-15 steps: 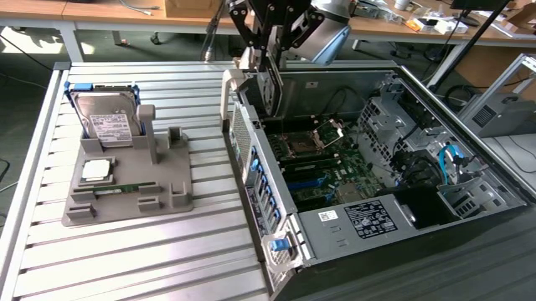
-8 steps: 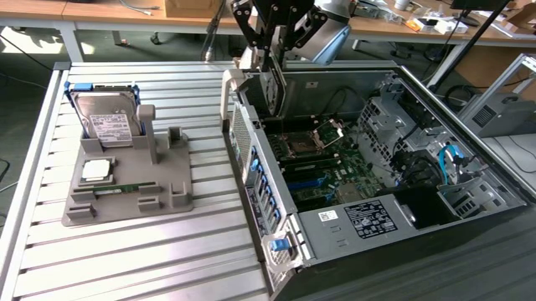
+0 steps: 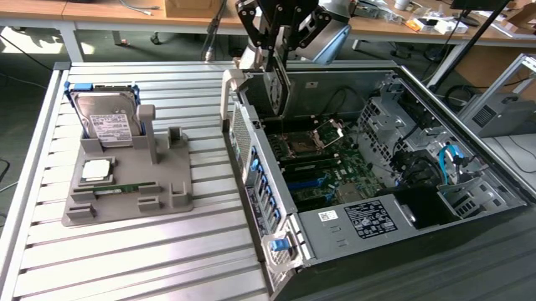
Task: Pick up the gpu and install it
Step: 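Pick up the gpu and move the gpu toward the slot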
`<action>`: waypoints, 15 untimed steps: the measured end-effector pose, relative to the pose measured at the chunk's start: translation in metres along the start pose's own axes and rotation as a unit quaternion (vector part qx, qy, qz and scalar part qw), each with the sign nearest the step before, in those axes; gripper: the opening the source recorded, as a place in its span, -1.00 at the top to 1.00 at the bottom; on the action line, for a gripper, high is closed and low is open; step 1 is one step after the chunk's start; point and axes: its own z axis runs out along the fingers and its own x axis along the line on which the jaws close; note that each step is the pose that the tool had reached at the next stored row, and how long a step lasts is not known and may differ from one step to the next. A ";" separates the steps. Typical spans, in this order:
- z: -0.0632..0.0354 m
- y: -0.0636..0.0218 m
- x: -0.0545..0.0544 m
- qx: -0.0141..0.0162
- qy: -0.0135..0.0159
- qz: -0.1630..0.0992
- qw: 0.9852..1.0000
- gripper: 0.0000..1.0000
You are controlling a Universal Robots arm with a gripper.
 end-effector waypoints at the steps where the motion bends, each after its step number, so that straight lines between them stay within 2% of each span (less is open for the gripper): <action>1: 0.0000 0.0001 -0.001 0.000 0.000 0.000 1.000 0.47; 15: 0.0003 0.0008 -0.011 0.000 0.000 0.000 1.000 0.47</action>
